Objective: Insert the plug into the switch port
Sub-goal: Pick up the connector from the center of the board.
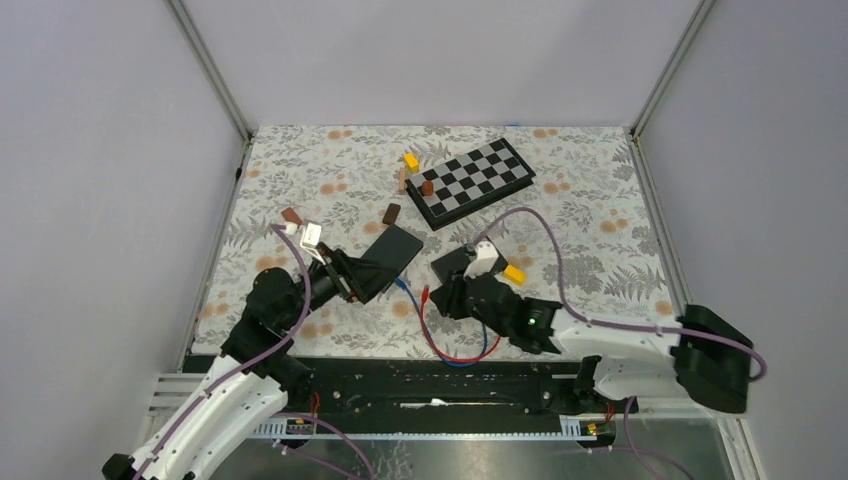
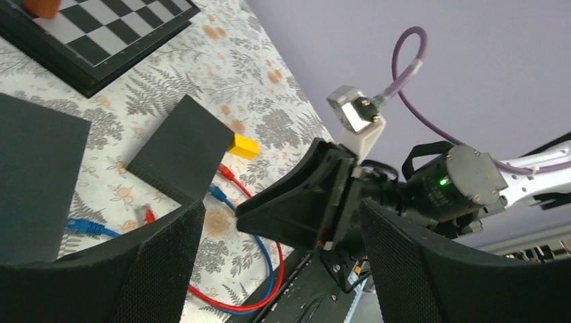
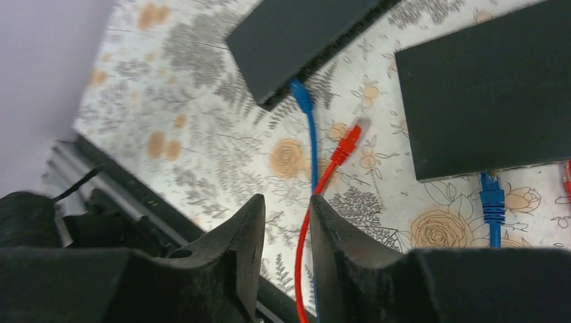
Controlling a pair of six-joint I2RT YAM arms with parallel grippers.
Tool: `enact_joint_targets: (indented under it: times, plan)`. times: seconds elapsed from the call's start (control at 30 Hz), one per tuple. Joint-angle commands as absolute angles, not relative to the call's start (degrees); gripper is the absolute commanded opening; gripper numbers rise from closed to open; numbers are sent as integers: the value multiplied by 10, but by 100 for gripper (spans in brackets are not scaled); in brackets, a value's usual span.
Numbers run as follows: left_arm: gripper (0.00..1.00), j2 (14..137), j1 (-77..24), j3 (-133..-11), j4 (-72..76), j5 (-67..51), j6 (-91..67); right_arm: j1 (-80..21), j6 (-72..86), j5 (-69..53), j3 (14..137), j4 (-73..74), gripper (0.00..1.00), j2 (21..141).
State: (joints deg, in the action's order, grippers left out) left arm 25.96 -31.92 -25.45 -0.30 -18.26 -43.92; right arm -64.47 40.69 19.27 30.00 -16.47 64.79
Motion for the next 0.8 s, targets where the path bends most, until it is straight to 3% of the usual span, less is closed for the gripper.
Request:
enact_joint_targets:
  times: [0.0,0.13,0.23,0.53,0.77]
  plan:
    - [86,253,-318,-275,-44,-141,-431,-642,487,231,366,-112,41,760]
    - [87,239,-318,-274,-60,-135,-428,-642,517,250,401,-111,52,836]
    - [87,231,-318,-281,-77,-130,-419,-642,528,279,423,-96,55,875]
    - [87,228,-318,-291,-92,-123,-401,-642,521,289,505,-42,54,976]
    - [87,222,-318,-288,-95,-121,-398,-642,515,322,513,-7,46,986]
